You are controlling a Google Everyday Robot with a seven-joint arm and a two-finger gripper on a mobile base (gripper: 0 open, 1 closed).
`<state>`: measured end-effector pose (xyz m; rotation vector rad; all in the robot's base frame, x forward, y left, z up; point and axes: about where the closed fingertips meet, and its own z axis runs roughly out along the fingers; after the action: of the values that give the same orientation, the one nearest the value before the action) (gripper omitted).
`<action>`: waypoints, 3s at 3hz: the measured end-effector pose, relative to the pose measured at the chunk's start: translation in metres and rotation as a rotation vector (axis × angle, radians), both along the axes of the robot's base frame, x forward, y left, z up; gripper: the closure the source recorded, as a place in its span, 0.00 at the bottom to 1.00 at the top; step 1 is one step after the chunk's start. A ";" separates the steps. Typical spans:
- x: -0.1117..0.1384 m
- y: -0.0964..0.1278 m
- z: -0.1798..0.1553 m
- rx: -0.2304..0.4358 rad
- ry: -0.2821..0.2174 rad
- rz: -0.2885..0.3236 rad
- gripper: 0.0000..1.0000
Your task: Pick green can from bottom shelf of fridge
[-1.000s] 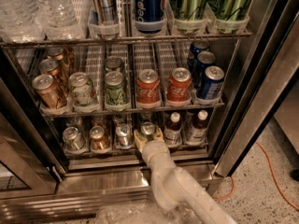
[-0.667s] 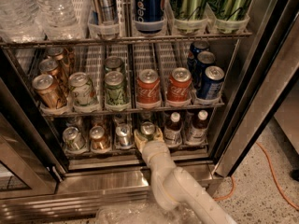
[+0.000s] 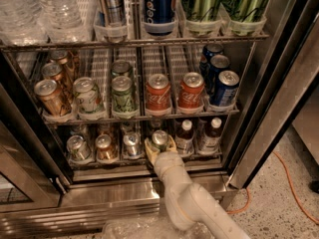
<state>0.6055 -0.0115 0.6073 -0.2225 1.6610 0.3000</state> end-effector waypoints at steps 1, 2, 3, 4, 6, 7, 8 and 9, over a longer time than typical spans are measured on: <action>-0.011 -0.002 0.010 -0.027 -0.012 0.035 1.00; -0.021 -0.004 0.023 -0.065 -0.007 0.083 1.00; -0.032 -0.008 0.036 -0.120 -0.004 0.157 1.00; -0.046 -0.011 0.046 -0.147 -0.010 0.248 1.00; -0.074 -0.027 0.040 -0.148 0.033 0.410 1.00; -0.088 -0.034 0.037 -0.128 0.050 0.487 1.00; -0.107 -0.032 0.044 -0.099 0.030 0.590 1.00; -0.127 -0.026 0.057 -0.043 -0.002 0.707 1.00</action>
Offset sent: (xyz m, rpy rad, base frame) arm -0.0343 -0.0065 0.0404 -0.1116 0.0022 0.1463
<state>0.4781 -0.0373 0.6640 -0.8450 1.5401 0.7901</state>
